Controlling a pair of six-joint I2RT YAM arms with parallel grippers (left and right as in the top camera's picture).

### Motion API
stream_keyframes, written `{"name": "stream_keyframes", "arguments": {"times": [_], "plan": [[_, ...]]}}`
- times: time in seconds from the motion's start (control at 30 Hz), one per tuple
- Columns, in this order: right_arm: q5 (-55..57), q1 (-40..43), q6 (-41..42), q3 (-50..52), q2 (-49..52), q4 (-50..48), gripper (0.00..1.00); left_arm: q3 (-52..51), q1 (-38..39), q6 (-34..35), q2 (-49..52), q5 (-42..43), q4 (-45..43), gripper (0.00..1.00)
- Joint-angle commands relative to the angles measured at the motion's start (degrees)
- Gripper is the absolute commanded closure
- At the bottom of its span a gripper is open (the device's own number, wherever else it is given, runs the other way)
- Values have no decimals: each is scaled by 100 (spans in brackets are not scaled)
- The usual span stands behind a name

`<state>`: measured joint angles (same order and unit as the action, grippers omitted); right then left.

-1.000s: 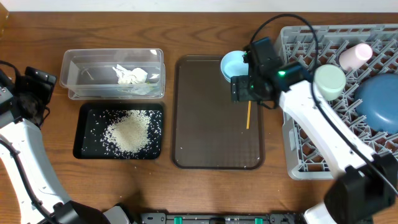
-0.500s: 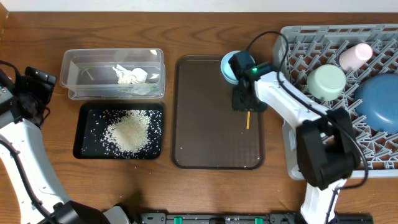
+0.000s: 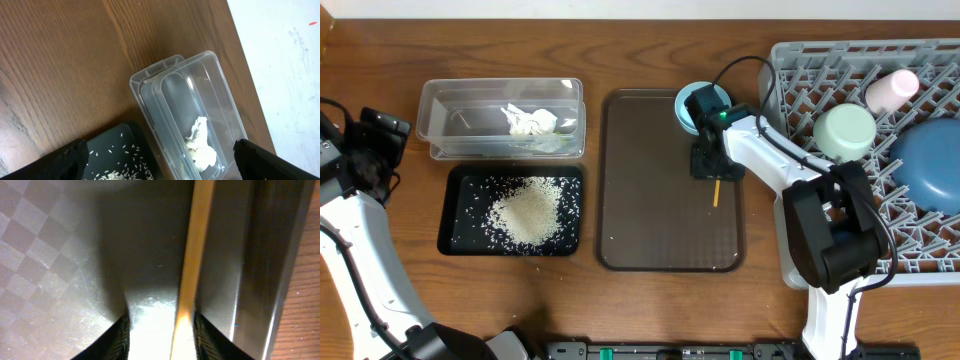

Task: Sort waste into correct bins and load items into the dishwasher rack
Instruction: 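Grasp the wooden chopstick with the right gripper, then lift the chopstick and carry it to the dish rack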

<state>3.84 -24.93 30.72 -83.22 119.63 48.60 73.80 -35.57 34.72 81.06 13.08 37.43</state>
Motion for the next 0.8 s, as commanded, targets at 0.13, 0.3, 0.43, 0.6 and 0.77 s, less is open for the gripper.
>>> {"name": "stream_keyframes", "arguments": {"times": [0.13,0.3,0.43,0.6,0.77], "plan": [[-13,142,20,52,238,31,85,-9,-15,7,17,-74,7,5],[-122,216,-127,46,160,66,99,-9,-15,7,17,-72,7,5],[-116,299,-195,9,-173,177,99,-9,-15,7,17,-74,7,5],[-363,680,-562,-42,-1051,308,99,-9,-15,7,17,-74,7,5],[-970,1281,-1211,-42,-2184,326,99,-9,-15,7,17,-74,7,5]]}}
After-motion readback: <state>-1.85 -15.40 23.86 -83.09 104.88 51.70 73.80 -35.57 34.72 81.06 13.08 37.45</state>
